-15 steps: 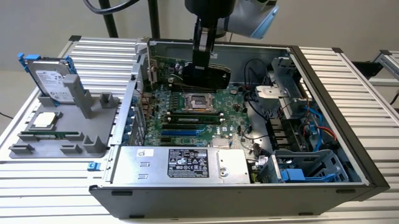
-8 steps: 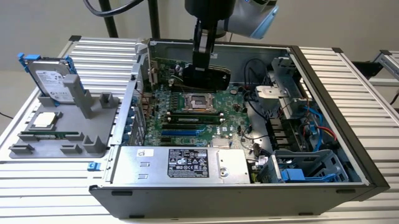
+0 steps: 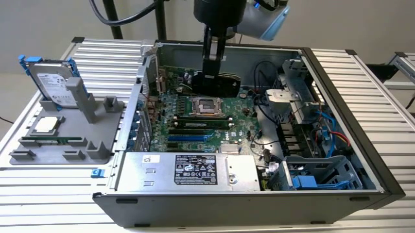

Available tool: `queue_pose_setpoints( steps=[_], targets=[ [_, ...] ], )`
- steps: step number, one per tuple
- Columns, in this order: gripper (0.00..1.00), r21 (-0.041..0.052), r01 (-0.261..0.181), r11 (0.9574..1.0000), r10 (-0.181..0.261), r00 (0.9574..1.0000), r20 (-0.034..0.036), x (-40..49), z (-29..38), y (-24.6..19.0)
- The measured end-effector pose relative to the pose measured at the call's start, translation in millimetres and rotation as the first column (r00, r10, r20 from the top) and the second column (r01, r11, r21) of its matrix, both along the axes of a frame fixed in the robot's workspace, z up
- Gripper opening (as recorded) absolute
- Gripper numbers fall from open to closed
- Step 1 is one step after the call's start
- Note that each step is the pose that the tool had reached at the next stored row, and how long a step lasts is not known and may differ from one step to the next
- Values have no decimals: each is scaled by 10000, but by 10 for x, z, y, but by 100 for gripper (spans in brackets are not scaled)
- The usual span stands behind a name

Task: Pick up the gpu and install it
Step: 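Insert the gpu into the slot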

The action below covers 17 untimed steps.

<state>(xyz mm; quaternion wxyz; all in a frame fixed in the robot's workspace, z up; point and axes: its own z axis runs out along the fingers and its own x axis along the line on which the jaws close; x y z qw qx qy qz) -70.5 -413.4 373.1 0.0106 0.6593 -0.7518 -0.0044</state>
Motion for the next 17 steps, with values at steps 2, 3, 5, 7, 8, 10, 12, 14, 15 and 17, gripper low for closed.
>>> queue_pose_setpoints(
  steps=[2, 3, 5, 7, 8, 10, 12, 14, 15, 17],
  targets=[
    [0, -29, -116, 9999, 116, 9999, 0, 11, -35, 0],
    [0, -50, -167, 9998, 167, 9999, 0, 14, -51, 0],
    [0, -81, -245, 9997, 245, 9997, -2, 18, -79, 0],
    [0, -99, -285, 9995, 285, 9996, -2, 23, -111, 0],
    [0, -113, -306, 9995, 306, 9995, -2, 24, -128, 0],
    [0, -146, -354, 9993, 354, 9994, -3, 26, -164, 0],
    [0, -153, -367, 9992, 367, 9993, -4, 27, -181, 0],
    [0, -155, -370, 9992, 370, 9993, -4, 28, -181, 0],
    [0, -156, -370, 9992, 370, 9993, -5, 27, -181, 0],
    [0, -153, -370, 9992, 370, 9993, -3, 27, -183, 0]
  ],
)
